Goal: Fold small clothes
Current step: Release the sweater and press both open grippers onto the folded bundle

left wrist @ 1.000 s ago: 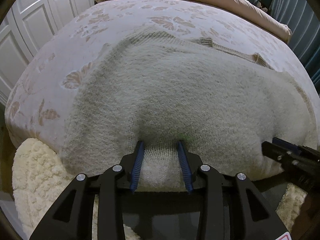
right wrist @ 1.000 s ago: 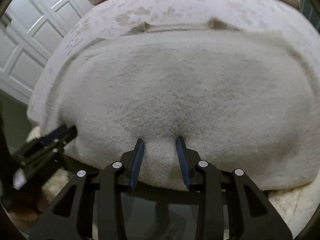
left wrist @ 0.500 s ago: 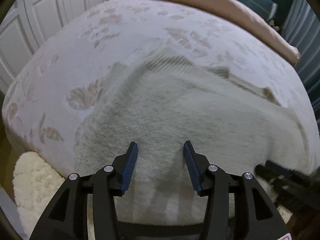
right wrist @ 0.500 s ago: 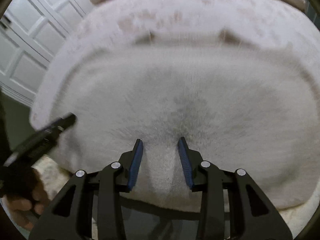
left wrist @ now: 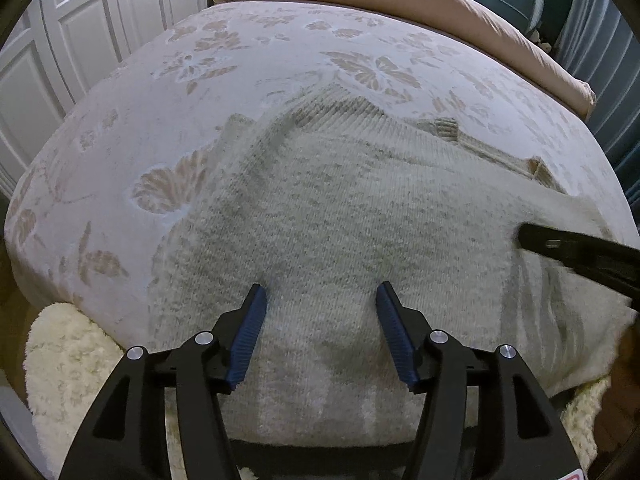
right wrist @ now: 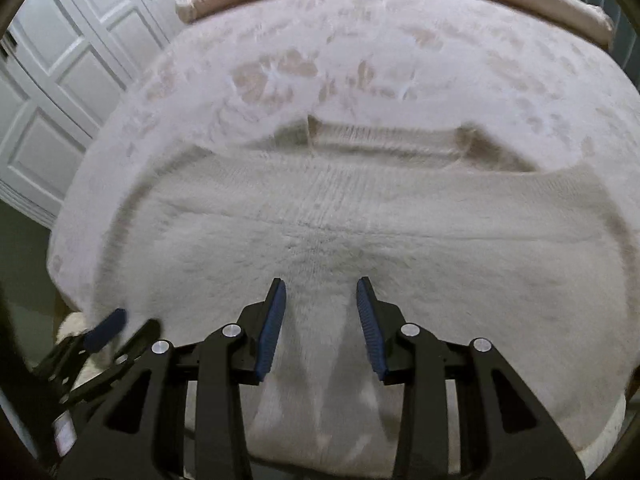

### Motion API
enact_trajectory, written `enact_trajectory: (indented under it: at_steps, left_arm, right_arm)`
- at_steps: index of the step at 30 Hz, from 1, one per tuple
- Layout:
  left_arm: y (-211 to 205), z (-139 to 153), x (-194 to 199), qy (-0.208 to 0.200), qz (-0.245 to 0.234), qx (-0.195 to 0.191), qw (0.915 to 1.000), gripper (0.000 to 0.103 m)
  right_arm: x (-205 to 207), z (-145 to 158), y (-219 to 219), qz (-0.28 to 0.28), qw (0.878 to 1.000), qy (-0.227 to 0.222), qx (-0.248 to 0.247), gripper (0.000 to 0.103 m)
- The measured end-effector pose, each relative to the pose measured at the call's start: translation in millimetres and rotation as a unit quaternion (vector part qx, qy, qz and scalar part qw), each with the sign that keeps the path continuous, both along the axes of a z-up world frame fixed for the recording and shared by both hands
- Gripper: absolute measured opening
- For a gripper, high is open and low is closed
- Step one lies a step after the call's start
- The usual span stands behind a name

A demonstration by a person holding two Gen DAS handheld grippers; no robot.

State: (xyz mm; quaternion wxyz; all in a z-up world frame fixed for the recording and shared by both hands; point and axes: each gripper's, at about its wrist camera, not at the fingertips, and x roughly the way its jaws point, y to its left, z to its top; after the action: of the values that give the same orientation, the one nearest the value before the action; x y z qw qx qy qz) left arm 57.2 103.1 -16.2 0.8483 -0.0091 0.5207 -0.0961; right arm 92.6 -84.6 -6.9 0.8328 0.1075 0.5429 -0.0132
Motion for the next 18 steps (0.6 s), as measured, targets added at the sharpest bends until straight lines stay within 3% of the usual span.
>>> enact_trajectory:
  at_steps: [10,14,18]
  left_arm:
    - [-4,-3,-4,-0.007,-0.003,0.002,1.0,0.059]
    - [-3,0,-4,-0.002,-0.003,-0.004,1.0,0.059]
    - [23,19,-11,-0.005,0.031,-0.049,0.9983,0.063]
  right_arm:
    - [33,-19,16,0.024,0.998,0.012,-0.056,0.048]
    - [26,-10,11,0.011,0.999,0.001,-0.041,0.047]
    - [-2,14,7,-0.006,0.999,-0.027,-0.016,0.047]
